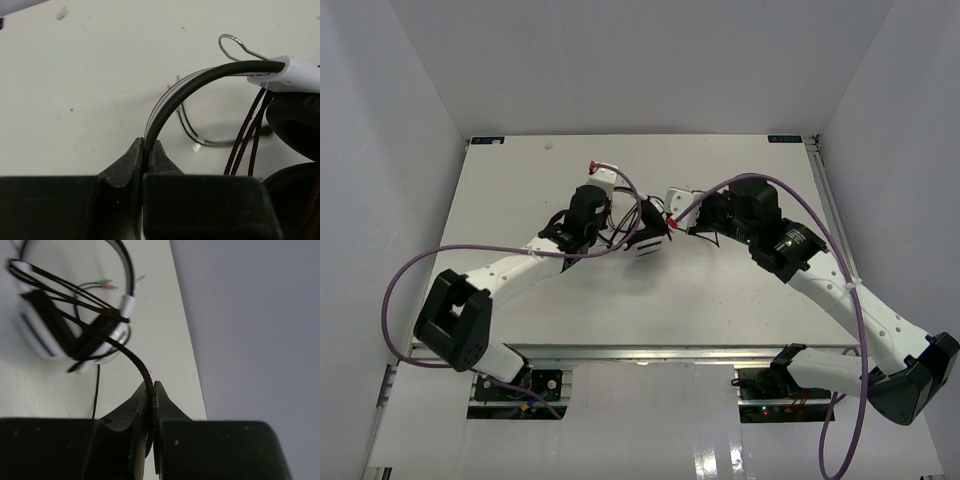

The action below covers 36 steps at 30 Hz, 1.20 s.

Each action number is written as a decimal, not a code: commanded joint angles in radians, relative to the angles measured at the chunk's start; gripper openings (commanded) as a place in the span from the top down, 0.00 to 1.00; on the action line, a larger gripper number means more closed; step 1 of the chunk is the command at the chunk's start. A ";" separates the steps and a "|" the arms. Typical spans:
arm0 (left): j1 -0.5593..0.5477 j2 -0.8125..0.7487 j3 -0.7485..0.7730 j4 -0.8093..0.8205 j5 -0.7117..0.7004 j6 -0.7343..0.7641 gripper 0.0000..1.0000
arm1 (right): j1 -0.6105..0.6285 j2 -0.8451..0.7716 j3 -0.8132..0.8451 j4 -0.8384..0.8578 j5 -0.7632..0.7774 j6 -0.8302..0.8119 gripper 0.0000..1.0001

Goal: Wrap the headphones

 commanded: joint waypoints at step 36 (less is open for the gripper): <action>-0.009 -0.383 0.311 0.240 0.568 -0.556 1.00 | -0.251 0.240 -0.442 1.186 -1.059 1.281 0.56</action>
